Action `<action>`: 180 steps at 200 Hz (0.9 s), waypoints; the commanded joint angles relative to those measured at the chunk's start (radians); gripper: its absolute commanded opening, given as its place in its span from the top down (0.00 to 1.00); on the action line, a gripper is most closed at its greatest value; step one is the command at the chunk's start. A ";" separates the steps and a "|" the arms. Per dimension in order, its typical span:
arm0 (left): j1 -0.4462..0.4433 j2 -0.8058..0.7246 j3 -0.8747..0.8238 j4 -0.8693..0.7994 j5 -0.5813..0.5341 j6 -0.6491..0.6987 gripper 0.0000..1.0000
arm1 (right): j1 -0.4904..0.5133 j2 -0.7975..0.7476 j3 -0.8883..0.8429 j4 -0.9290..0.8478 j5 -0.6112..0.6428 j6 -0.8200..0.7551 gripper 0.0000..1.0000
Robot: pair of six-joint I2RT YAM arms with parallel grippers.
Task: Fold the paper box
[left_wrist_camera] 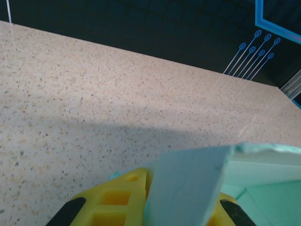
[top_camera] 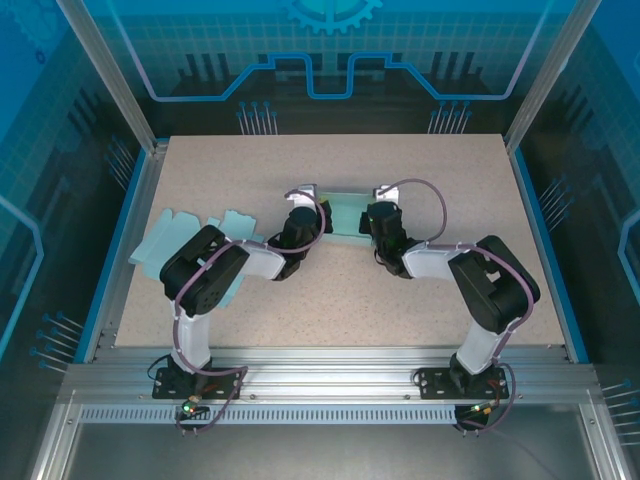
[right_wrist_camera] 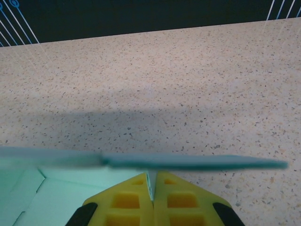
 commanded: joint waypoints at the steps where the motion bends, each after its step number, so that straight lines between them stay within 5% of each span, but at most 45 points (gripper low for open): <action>1: -0.074 0.020 -0.035 -0.089 0.163 -0.030 0.87 | 0.082 0.033 -0.041 -0.086 -0.197 0.054 0.96; 77: -0.074 0.000 -0.105 -0.051 0.175 -0.060 0.82 | 0.089 0.022 -0.081 -0.113 -0.172 0.045 0.96; 102: -0.074 -0.031 -0.144 -0.014 0.183 -0.068 0.63 | 0.090 0.009 -0.098 -0.114 -0.146 0.044 0.96; 130: -0.074 -0.086 -0.177 -0.002 0.183 -0.057 0.53 | 0.089 -0.004 -0.113 -0.110 -0.125 0.032 0.95; 180: -0.075 -0.195 -0.262 -0.020 0.184 -0.058 0.08 | 0.090 0.014 -0.112 -0.112 -0.106 0.036 0.96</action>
